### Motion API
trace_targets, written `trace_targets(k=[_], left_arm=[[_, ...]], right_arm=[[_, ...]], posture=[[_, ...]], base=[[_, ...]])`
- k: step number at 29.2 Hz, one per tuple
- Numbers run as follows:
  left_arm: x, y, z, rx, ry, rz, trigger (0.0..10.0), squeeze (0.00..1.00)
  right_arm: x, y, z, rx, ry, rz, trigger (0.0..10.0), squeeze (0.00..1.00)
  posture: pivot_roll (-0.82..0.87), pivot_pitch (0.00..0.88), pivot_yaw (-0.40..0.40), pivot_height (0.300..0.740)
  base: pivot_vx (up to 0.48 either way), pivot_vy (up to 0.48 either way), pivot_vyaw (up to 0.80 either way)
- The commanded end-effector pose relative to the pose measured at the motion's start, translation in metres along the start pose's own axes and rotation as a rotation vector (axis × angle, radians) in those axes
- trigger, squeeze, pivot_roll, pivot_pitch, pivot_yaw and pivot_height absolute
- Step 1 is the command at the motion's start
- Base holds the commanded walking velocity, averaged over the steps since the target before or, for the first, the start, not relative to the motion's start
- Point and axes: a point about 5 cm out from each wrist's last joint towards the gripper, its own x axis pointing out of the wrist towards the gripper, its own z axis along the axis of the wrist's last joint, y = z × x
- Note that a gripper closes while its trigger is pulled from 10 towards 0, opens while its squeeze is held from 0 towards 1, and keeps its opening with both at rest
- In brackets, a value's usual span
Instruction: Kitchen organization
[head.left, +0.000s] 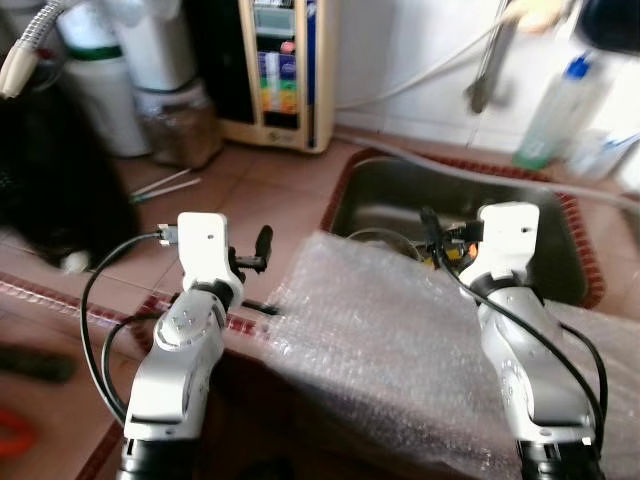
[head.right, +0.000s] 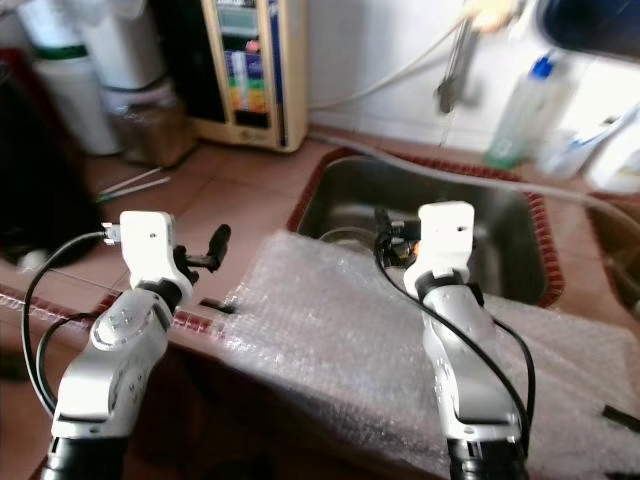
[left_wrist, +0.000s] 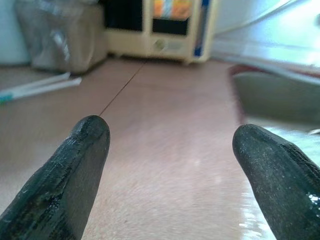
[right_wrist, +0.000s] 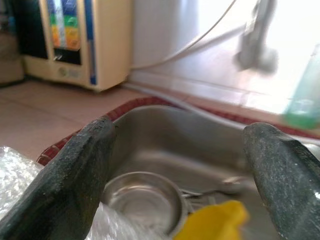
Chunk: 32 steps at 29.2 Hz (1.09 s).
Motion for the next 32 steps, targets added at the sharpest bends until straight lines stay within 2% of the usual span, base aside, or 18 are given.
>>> trace_targets(k=[1, 8, 15, 19, 22, 29, 32], left_arm=[[0.0024, -0.0001, 0.0034, 0.019, -0.003, -0.006, 10.0, 0.00], [0.0021, 0.0022, 0.0000, -0.004, 0.008, 0.000, 10.0, 0.00], [0.0028, 0.0006, 0.0023, 0.045, -0.011, -0.013, 10.0, 0.00], [0.0029, 0.0004, 0.0026, 0.042, -0.013, -0.013, 10.0, 0.00], [0.0029, 0.0000, 0.0023, 0.038, -0.013, -0.015, 10.0, 0.00], [0.0033, -0.0011, 0.0021, 0.036, -0.016, -0.018, 10.0, 0.00], [0.0034, -0.0010, 0.0020, 0.037, -0.017, -0.017, 10.0, 0.00]], right_arm=[[0.0014, -0.0013, 0.0053, -0.001, -0.019, -0.005, 10.0, 0.00], [0.0016, -0.0016, 0.0058, -0.003, -0.025, -0.008, 10.0, 0.00], [0.0010, -0.0030, 0.0128, -0.001, -0.068, -0.031, 10.0, 0.00], [0.0007, -0.0026, 0.0133, 0.004, -0.070, -0.033, 10.0, 0.00], [0.0004, -0.0030, 0.0104, 0.031, -0.053, -0.042, 10.0, 0.00], [0.0013, -0.0021, 0.0106, 0.018, -0.058, -0.031, 10.0, 0.00], [0.0018, -0.0017, 0.0106, 0.009, -0.058, -0.026, 10.0, 0.00]], posture=[[0.05, 0.000, 0.011, 0.740], [0.05, 0.000, 0.010, 0.740], [0.05, 0.000, 0.011, 0.740], [0.05, 0.000, 0.010, 0.740], [0.05, 0.000, 0.008, 0.740], [0.05, 0.000, 0.005, 0.740], [0.05, 0.000, 0.007, 0.740]], base=[[-0.266, 0.000, 0.00], [-0.038, 0.000, 0.00], [0.000, 0.000, 0.00], [0.000, 0.000, 0.00], [0.000, 0.000, -0.63], [0.000, 0.000, -0.79], [0.000, 0.000, 0.00]])
